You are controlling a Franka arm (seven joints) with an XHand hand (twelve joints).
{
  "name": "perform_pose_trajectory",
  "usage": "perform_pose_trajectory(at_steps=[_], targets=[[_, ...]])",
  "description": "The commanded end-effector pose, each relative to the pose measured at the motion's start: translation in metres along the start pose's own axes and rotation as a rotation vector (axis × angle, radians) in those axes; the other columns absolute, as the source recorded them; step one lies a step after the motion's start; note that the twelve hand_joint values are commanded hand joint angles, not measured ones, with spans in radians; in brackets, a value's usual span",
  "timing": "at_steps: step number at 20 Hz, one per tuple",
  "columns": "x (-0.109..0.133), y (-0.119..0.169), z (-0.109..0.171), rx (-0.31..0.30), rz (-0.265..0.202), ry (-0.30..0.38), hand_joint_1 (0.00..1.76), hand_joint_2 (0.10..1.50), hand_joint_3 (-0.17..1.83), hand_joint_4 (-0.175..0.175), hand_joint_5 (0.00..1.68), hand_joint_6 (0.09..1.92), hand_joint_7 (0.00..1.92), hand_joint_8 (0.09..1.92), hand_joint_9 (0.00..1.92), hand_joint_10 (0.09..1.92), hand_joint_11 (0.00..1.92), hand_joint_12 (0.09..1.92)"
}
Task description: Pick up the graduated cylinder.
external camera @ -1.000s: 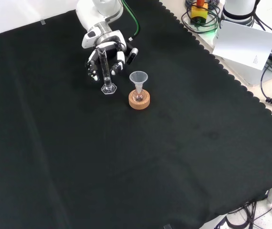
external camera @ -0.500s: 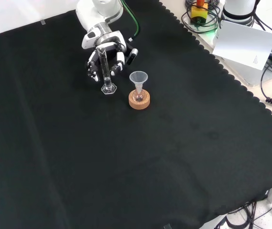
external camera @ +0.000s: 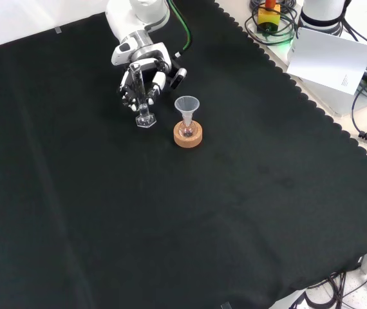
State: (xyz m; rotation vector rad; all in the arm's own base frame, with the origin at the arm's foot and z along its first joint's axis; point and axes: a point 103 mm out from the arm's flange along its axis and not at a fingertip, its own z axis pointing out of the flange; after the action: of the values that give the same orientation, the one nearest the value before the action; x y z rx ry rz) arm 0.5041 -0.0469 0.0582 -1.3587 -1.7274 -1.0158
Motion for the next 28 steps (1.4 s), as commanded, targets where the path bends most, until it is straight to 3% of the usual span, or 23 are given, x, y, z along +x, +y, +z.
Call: perform_pose_trajectory(at_steps=[1,9,16,24,26,28], targets=[[0.005,0.004,0.004,-0.049,0.031,-0.13,1.11,1.17,0.03,-0.124,0.86,1.18,0.83,0.75,1.15,0.32,1.09,0.89],[0.019,0.009,-0.014,-0.017,0.018,-0.206,1.12,1.18,0.0,-0.154,0.86,1.18,0.88,0.75,1.22,0.27,1.13,0.86],[0.041,0.008,-0.049,0.042,-0.01,-0.266,1.13,1.17,0.0,-0.164,0.88,1.16,0.94,0.71,1.28,0.22,1.16,0.83],[0.066,-0.018,-0.079,0.119,0.044,-0.352,1.14,1.16,0.0,-0.171,0.91,1.11,1.03,0.63,1.35,0.15,1.21,0.8],[0.074,-0.026,-0.082,0.128,0.048,-0.371,1.21,1.15,0.0,-0.174,0.9,1.11,0.97,0.94,1.36,0.13,1.22,0.8],[0.082,-0.035,-0.084,0.151,0.047,-0.393,1.24,1.15,0.0,-0.175,0.9,1.11,0.93,1.07,1.37,0.13,1.23,0.8]])
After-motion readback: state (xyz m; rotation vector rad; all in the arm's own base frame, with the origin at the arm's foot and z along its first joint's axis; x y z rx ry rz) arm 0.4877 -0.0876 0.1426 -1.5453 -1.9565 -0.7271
